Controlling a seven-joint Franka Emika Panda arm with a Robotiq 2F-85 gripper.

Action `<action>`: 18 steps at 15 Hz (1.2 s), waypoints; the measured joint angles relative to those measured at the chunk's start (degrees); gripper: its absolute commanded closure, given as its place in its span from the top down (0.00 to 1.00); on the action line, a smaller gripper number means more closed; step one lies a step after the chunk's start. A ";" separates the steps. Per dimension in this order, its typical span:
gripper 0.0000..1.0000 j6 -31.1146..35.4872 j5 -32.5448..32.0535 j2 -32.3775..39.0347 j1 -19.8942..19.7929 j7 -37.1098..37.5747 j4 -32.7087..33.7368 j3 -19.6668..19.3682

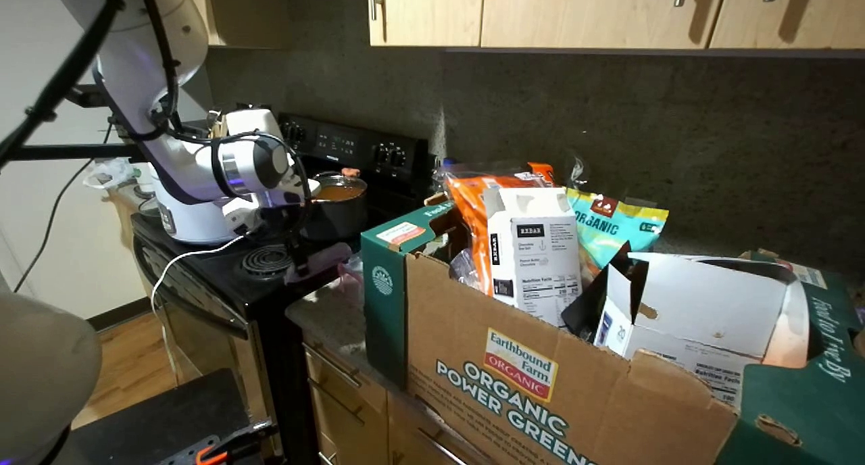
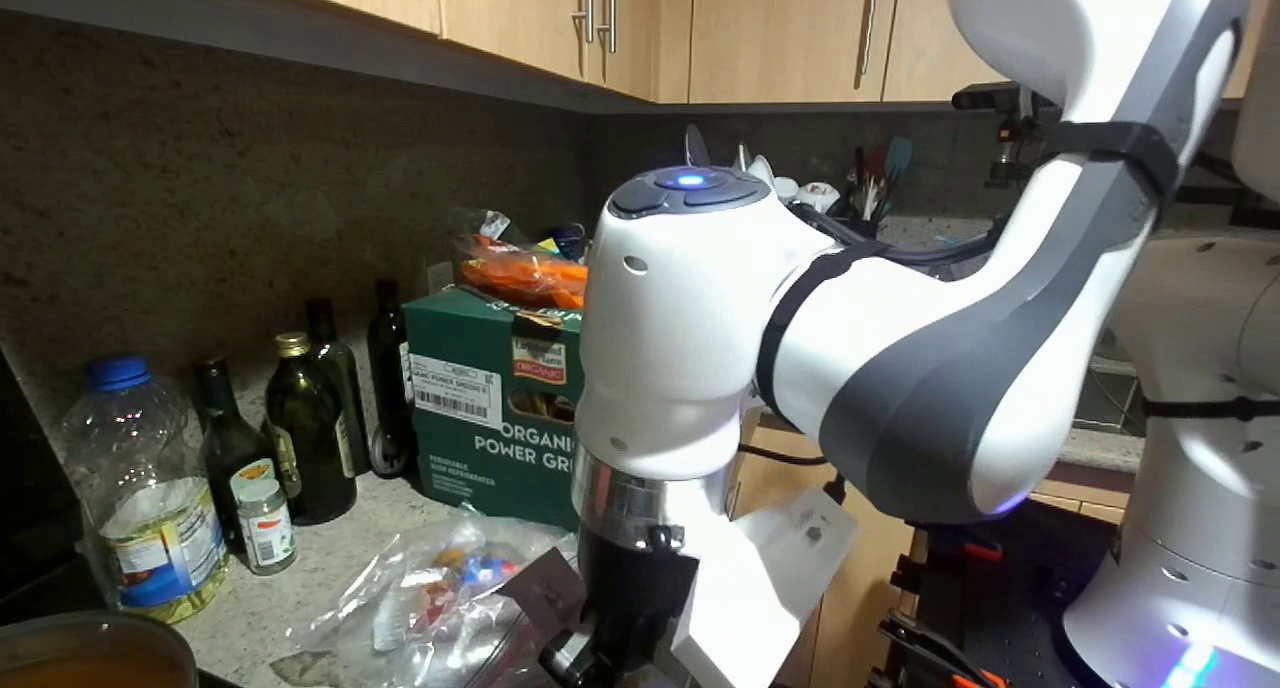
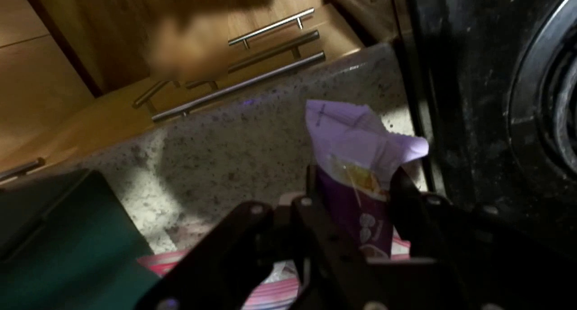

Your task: Put the Ziploc bag on the counter in the box

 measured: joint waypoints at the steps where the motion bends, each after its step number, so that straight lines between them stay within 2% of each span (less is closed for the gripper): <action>1: 0.12 0.00 2.15 -0.31 -1.69 -1.63 -0.68 2.11; 5: 0.13 -0.08 11.35 -0.94 -7.75 -9.02 -3.23 8.76; 9: 0.12 -0.83 17.18 -1.03 -12.43 -14.43 -4.62 12.66; 18: 0.12 -4.52 19.62 -0.53 -19.36 -20.04 -4.19 13.78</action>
